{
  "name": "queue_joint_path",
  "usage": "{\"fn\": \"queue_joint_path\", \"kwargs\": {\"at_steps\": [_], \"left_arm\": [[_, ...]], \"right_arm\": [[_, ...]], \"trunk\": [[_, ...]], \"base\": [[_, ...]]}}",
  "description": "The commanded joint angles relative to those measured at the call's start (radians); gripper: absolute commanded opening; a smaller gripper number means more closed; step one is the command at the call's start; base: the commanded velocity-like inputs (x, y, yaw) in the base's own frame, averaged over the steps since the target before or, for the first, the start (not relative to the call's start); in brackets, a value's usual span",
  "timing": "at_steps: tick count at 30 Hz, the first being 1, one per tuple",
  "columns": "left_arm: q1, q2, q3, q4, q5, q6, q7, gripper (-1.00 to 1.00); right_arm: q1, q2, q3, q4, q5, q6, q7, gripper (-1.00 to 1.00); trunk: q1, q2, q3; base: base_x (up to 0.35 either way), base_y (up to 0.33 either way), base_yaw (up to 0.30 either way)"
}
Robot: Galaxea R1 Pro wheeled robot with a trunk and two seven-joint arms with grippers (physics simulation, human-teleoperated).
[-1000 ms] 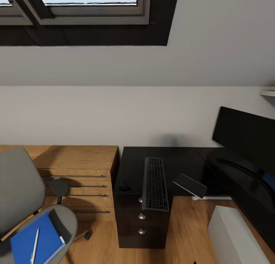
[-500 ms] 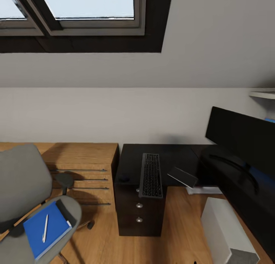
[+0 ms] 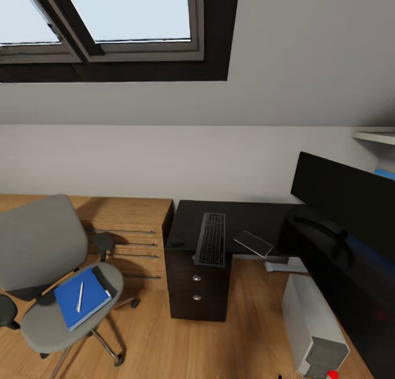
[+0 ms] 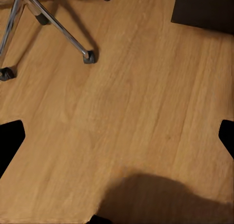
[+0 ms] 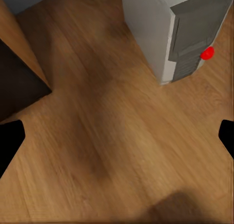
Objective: In the bedroom, organize the workspace by keeping the computer under the desk, ensuring the monitor is on the desk, placing the keyboard on the desk next to the monitor, placing the mouse on the desk next to the keyboard, moving the folder from the swivel chair onto the desk next to the mouse, stacking the notebook on top of the folder with the pen on top of the notebook, and positioning the swivel chair next to the desk.
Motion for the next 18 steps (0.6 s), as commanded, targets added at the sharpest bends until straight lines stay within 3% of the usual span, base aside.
{"fn": "queue_joint_path", "kwargs": {"at_steps": [1, 6, 18], "left_arm": [[-0.001, 0.0, -0.008, -0.002, 0.01, -0.005, 0.006, 1.0], [-0.001, -0.001, -0.007, -0.002, 0.01, -0.005, 0.006, 1.0], [-0.001, -0.001, -0.005, 0.005, 0.014, 0.001, -0.002, 1.0]], "right_arm": [[-0.001, 0.0, -0.008, 0.001, 0.009, -0.003, -0.002, 1.0], [-0.001, -0.001, -0.007, 0.001, 0.009, -0.003, -0.002, 1.0], [-0.001, -0.001, -0.007, 0.001, 0.01, -0.003, 0.0, 1.0]], "trunk": [[-0.004, 0.006, 0.002], [-0.024, 0.041, 0.017], [-0.07, 0.125, 0.054]], "base": [[-0.255, -0.234, 0.047], [-0.148, -0.152, 0.021], [-0.016, -0.017, 0.002]]}}
